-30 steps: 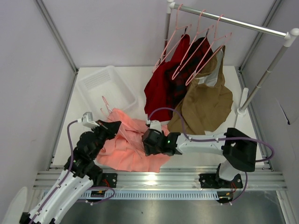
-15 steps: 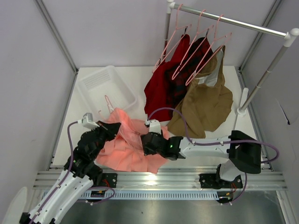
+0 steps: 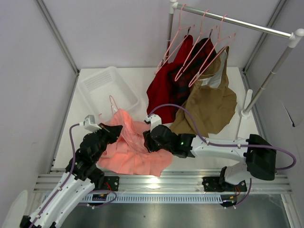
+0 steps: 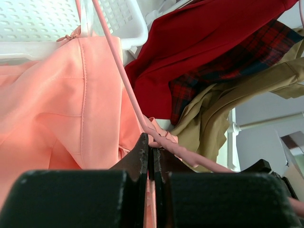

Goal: Place the skirt on the hanger

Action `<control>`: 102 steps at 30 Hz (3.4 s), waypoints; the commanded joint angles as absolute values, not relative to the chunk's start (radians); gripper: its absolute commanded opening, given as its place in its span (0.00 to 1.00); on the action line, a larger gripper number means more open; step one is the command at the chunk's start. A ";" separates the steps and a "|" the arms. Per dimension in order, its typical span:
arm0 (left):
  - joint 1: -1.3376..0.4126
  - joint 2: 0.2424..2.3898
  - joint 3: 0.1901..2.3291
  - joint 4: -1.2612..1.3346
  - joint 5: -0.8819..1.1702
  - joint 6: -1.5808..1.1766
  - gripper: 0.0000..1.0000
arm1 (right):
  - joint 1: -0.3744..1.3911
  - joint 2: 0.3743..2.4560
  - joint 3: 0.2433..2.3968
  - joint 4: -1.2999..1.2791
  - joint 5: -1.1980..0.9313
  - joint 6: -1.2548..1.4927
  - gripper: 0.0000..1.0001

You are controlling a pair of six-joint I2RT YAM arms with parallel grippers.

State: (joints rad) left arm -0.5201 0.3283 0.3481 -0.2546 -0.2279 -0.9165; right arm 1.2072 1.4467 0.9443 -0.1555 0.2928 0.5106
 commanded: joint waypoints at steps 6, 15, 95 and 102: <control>-0.512 0.342 0.374 -0.262 -0.222 -0.911 0.00 | 1.189 1.483 0.953 -0.092 0.126 0.241 0.42; -0.511 0.342 0.399 -0.281 -0.235 -0.902 0.00 | 1.170 1.566 0.971 -0.176 0.163 0.152 0.44; -0.433 0.775 0.669 -0.236 -0.403 -1.230 0.00 | 1.250 1.120 0.503 0.675 0.328 0.298 0.00; -0.433 0.778 0.687 -0.258 -0.394 -1.227 0.00 | 1.270 1.186 0.558 0.693 0.362 0.173 0.00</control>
